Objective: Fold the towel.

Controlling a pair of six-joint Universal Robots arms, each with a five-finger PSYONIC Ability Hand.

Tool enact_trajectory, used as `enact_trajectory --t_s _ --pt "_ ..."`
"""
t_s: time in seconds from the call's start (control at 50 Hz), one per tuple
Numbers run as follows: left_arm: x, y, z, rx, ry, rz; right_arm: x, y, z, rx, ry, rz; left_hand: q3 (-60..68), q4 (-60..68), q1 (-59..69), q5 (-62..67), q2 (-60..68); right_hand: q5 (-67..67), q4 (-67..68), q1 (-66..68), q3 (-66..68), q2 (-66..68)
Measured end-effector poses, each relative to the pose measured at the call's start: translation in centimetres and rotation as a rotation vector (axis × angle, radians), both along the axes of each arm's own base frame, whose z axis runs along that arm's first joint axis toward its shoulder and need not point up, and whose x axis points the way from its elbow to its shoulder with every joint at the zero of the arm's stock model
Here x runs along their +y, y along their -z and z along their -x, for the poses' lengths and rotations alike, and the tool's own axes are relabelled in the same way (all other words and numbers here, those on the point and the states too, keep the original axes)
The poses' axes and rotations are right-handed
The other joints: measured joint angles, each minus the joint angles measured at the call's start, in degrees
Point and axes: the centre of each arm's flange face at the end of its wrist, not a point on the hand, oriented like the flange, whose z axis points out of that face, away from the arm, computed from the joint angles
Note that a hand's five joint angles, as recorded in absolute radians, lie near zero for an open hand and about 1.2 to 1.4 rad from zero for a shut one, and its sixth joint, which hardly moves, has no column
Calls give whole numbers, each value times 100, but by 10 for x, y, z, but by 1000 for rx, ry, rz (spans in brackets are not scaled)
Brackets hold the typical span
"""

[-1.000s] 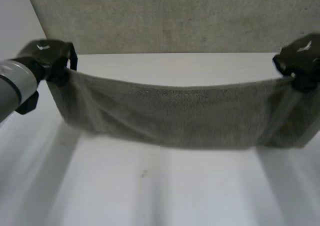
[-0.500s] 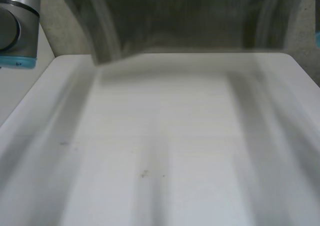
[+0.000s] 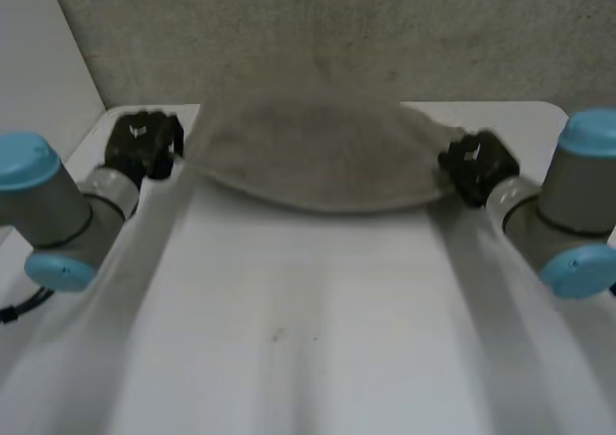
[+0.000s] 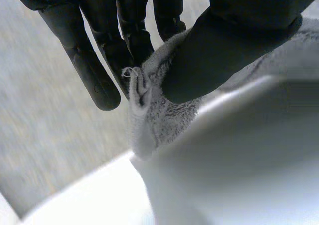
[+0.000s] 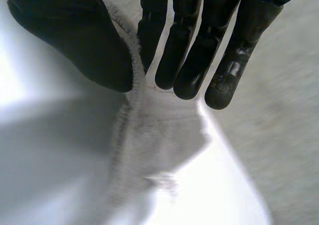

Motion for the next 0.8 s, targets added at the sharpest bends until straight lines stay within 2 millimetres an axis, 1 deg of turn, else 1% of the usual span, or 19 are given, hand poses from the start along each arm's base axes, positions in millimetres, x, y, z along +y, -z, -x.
enact_trajectory --t_s 0.02,0.04,0.06,0.1,0.18,0.24,0.26,0.28,0.32,0.34,0.36,0.38,0.44,0.5,0.54,0.62,0.7,0.78,0.8 --pt "0 0 0 0 0 0 0 0 0 0 0 0 0 0 0 0 0 0 0 0 0 0" --pt "4 10 -3 -17 -4 -36 2 6 1 8 0 -20 0 0 0 0 0 0 0 0 0 0" --pt "6 14 -5 -26 -7 -54 8 18 3 33 -1 -70 0 0 0 0 0 0 0 0 0 0" --pt "14 22 -11 -61 -17 -100 17 27 8 69 -1 -126 0 0 0 0 0 0 0 0 0 0" --pt "27 21 -23 -132 -35 -153 30 25 15 116 -6 -188 0 0 0 0 0 0 0 0 0 0" --pt "43 8 -37 -210 -55 -199 44 10 24 148 -6 -237 0 0 0 0 0 0 0 0 0 0" --pt "43 8 -37 -210 -55 -199 44 10 24 148 -6 -237 0 0 0 0 0 0 0 0 0 0" --pt "59 -6 -49 -266 -69 -238 57 -4 34 173 -3 -279 0 0 0 0 0 0 0 0 0 0" --pt "59 -6 -49 -266 -69 -238 57 -4 34 173 -3 -279 0 0 0 0 0 0 0 0 0 0" --pt "83 -27 -61 -315 -80 -292 78 -20 46 216 -9 -350 0 0 0 0 0 0 0 0 0 0" --pt "89 -32 -64 -323 -82 -306 84 -24 49 231 -13 -372 0 0 0 0 0 0 0 0 0 0" --pt "89 -32 -64 -323 -82 -306 84 -24 49 231 -13 -372 0 0 0 0 0 0 0 0 0 0" --pt "120 -56 -70 -332 -64 -361 114 -42 62 308 -54 -491 0 0 0 0 0 0 0 0 0 0" --pt "134 -66 -70 -318 -29 -376 125 -54 65 330 -88 -514 0 0 2 0 0 1 0 0 0 0" --pt "138 -70 -68 -305 -1 -375 126 -63 65 328 -105 -498 0 0 23 0 0 2 0 0 0 0" --pt "138 -71 -65 -291 24 -361 121 -71 63 309 -113 -454 0 0 23 0 0 2 0 0 0 0" --pt "121 -65 -62 -281 41 -320 92 -74 57 250 -95 -357 0 0 25 0 0 5 0 0 0 0" --pt "93 -54 -55 -281 25 -275 60 -64 49 217 -66 -268 0 0 26 0 0 6 0 0 0 0" --pt "82 -49 -52 -282 14 -264 50 -59 45 213 -57 -237 0 0 26 0 0 6 0 0 0 0"
